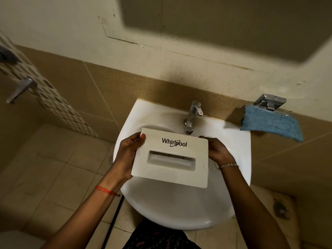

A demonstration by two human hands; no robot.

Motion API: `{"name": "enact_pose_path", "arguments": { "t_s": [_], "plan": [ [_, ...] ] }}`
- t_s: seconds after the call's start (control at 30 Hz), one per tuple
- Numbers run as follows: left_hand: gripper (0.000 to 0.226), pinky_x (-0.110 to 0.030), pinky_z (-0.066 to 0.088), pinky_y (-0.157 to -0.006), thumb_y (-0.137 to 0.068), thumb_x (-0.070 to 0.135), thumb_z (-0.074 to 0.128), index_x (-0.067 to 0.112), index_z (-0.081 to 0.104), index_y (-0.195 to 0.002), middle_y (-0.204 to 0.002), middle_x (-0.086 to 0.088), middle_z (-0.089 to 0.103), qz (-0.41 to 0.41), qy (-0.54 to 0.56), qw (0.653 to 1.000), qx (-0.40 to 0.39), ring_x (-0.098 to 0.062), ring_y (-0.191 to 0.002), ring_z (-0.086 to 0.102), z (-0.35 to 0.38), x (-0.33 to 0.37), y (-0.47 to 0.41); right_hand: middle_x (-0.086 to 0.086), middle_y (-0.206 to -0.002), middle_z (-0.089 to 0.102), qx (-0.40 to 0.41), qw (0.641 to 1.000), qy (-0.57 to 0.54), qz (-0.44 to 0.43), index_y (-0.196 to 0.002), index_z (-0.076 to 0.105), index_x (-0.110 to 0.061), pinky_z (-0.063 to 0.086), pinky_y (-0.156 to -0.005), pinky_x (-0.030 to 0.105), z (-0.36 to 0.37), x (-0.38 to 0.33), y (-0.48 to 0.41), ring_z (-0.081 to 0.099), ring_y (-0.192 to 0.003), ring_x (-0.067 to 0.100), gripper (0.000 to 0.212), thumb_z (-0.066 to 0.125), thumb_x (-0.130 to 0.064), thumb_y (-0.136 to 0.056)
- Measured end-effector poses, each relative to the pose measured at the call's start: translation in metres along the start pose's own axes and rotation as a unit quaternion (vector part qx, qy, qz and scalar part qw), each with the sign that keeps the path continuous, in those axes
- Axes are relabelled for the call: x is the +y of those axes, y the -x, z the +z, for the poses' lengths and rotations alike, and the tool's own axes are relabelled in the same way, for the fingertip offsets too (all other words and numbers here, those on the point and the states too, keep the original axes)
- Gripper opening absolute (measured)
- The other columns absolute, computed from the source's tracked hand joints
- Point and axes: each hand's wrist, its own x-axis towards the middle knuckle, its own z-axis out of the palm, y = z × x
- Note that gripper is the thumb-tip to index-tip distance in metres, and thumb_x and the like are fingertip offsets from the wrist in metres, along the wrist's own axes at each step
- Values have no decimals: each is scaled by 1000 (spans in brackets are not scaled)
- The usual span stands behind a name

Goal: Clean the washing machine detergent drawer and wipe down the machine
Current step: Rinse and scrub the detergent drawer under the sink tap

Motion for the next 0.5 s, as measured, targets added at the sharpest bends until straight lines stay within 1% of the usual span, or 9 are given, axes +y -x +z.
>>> {"name": "enact_pose_path", "arguments": {
  "t_s": [0.07, 0.13, 0.2, 0.27, 0.33, 0.37, 0.43, 0.47, 0.5],
  "plan": [
    [21, -25, 55, -56, -95, 13, 46, 10, 65, -101, -79, -1, 74, 1, -11, 1000, -1, -15, -67, 70, -1, -2, 0, 3, -56, 51, -25, 997, -65, -20, -57, 60, -6, 51, -48, 22, -4, -12, 16, 54, -47, 14, 41, 87, 6, -28],
    [20, -25, 55, -56, -96, 14, 46, 11, 66, -100, -78, 0, 74, -6, -21, 1000, 1, -14, -66, 70, 3, -1, 0, 0, -54, 46, -51, 993, -96, -44, -56, 57, -8, 43, -39, 21, 7, -31, 40, 47, -43, 10, 45, 88, 5, -27],
    [20, -25, 55, -57, -96, 14, 46, 12, 65, -101, -78, 1, 74, -6, -31, 999, 1, -14, -67, 70, 5, -1, -2, 2, -54, 51, -89, 992, -44, -75, -56, 60, -9, 45, -41, 22, 35, -44, 71, 51, -45, 12, 29, 83, -1, -41],
    [20, -26, 56, -58, -96, 16, 46, 11, 65, -103, -80, 1, 74, -6, -40, 999, 4, -15, -69, 69, 9, -1, -5, 7, -59, 62, -46, 988, 63, -136, -63, 62, -5, 53, -51, 23, 64, -41, 88, 62, -52, 16, 9, 63, -4, -72],
    [21, -27, 56, -59, -96, 17, 47, 12, 65, -104, -82, 0, 74, -2, -43, 999, 3, -15, -70, 69, 13, -1, -8, 12, -69, 68, -45, 969, 132, -204, -77, 61, 1, 57, -64, 27, 96, -18, 96, 67, -63, 20, 26, 40, -3, -92],
    [20, -26, 56, -59, -96, 17, 47, 13, 66, -101, -81, 0, 73, 1, -44, 999, 5, -14, -69, 69, 16, -2, -10, 16, -76, 69, -53, 956, 168, -233, -80, 61, 1, 56, -70, 27, 113, -2, 99, 68, -69, 20, 28, 37, -3, -95],
    [20, -22, 53, -55, -96, 15, 46, 12, 64, -87, -69, 1, 69, 8, -38, 999, 13, -13, -60, 66, 19, -3, -11, 21, -94, 68, -33, 903, 316, -289, -88, 65, -1, 50, -80, 23, 140, 37, 98, 64, -80, 18, 27, 40, -7, -96],
    [23, -20, 51, -52, -96, 13, 44, 12, 60, -80, -61, 2, 65, 13, -28, 999, 14, -12, -55, 62, 22, -2, -12, 22, -108, 66, -16, 857, 405, -318, -101, 66, 0, 44, -88, 20, 147, 56, 93, 63, -92, 19, 28, 40, -10, -97],
    [25, -18, 49, -51, -96, 10, 42, 12, 56, -76, -56, 4, 61, 17, -17, 1000, 17, -11, -53, 59, 24, -1, -13, 19, -125, 59, -10, 797, 496, -345, -118, 60, -1, 35, -99, 15, 152, 74, 91, 57, -111, 19, 32, 38, -11, -98]
  ]
}}
